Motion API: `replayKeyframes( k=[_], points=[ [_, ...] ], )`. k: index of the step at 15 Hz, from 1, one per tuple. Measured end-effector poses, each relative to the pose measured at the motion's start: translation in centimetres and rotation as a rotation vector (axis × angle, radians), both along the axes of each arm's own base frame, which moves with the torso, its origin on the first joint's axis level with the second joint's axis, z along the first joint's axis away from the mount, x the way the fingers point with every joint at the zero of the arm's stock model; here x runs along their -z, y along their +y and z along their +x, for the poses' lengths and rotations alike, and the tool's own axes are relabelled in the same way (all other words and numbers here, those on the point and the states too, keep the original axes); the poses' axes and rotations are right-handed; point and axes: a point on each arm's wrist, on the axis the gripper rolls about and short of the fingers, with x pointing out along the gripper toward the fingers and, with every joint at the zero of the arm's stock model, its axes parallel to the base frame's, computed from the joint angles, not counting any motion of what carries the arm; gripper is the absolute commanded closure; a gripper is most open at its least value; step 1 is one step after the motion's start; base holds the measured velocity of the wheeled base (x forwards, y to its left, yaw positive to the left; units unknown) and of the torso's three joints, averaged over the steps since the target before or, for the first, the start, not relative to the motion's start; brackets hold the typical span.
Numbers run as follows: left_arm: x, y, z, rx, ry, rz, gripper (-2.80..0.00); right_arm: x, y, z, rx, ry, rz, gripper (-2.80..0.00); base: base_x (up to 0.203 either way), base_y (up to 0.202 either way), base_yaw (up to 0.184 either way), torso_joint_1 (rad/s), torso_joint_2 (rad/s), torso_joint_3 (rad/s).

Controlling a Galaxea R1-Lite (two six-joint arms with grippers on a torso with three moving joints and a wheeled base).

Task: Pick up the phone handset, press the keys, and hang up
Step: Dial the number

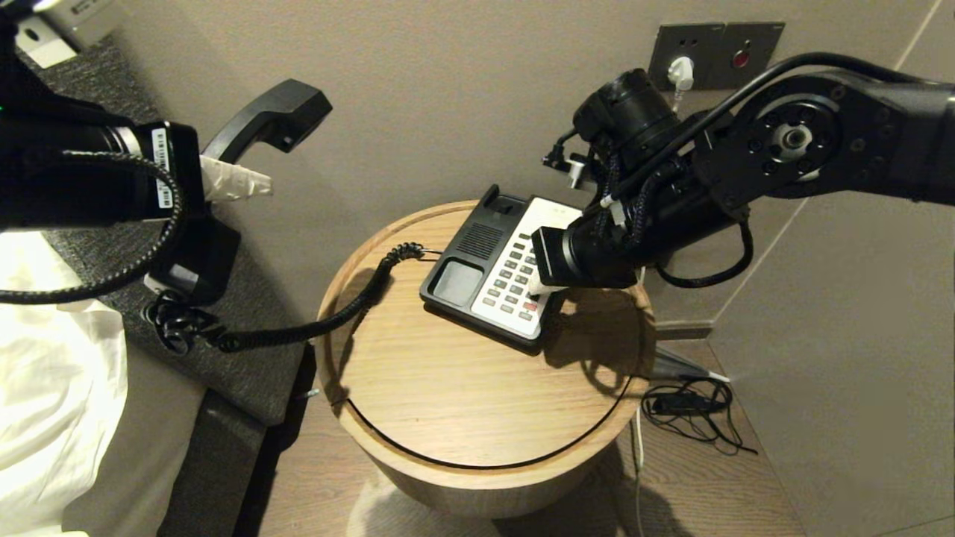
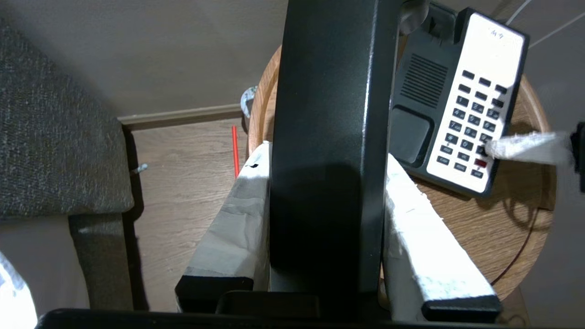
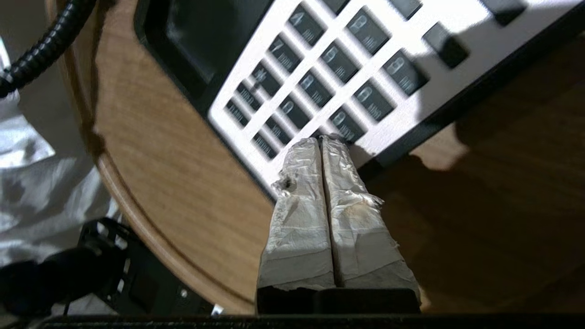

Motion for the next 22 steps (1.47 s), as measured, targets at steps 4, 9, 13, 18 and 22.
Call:
replayKeyframes(
  k=[4,9,13,18,22],
  points=[
    [0.5,0.1,-0.3,-0.003,0.016,0.001,0.0,-0.4,-0.3,-1.5,-0.02,0.053,-0.018,0.0,0.0,0.0,0.0,0.0,0.0,0.0],
    [0.6,0.3,-0.5,-0.009,0.018,0.002,0.0,-0.4,0.8,-2.7,-0.062,0.076,-0.009,0.0,0.0,0.0,0.0,0.0,0.0,0.0],
    [0.6,0.4,-0.4,-0.011,0.017,0.002,0.0,-0.1,1.3,-2.4,-0.066,0.069,-0.007,0.0,0.0,0.0,0.0,0.0,0.0,0.0],
    [0.6,0.3,-0.3,-0.011,0.018,0.002,0.0,0.3,1.5,-2.0,-0.065,0.068,-0.016,0.0,0.0,0.0,0.0,0.0,0.0,0.0],
    [0.7,0.3,-0.2,-0.011,0.021,0.003,0.0,0.6,1.6,-1.4,-0.059,0.057,-0.012,0.0,0.0,0.0,0.0,0.0,0.0,0.0]
  ],
)
